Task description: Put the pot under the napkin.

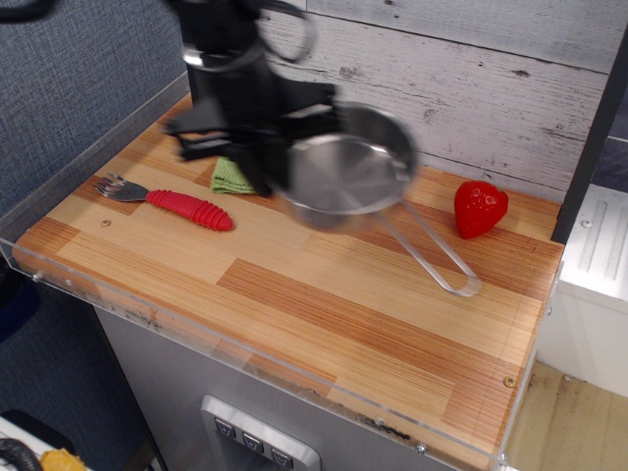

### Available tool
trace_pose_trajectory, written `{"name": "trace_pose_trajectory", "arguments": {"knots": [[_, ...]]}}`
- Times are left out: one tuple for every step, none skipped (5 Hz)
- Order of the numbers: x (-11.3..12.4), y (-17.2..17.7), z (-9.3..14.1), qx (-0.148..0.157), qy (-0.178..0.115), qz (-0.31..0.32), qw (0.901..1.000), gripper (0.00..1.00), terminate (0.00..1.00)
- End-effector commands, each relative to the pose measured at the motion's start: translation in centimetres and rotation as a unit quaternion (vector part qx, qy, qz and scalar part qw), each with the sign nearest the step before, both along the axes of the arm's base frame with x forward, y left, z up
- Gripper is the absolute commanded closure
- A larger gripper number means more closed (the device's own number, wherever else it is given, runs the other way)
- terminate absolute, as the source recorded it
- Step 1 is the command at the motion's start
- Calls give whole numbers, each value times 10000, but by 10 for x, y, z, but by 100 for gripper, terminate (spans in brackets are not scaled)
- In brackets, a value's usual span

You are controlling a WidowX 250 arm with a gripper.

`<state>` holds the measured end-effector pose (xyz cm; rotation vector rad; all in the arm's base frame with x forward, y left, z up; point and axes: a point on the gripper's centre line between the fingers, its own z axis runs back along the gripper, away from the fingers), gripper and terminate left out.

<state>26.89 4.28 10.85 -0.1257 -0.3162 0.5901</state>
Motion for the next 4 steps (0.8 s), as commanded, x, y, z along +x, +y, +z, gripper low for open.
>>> {"name": "trace_pose_trajectory", "arguments": {"knots": [[-37,50,-8,78,-8,462,9989,100,0],[-45,61,-22,63,194,589,9981,100,0],[-49,67,-39,45,364,652,9972,100,0],[-42,67,-54,-17,528,595,9968,100,0]]}}
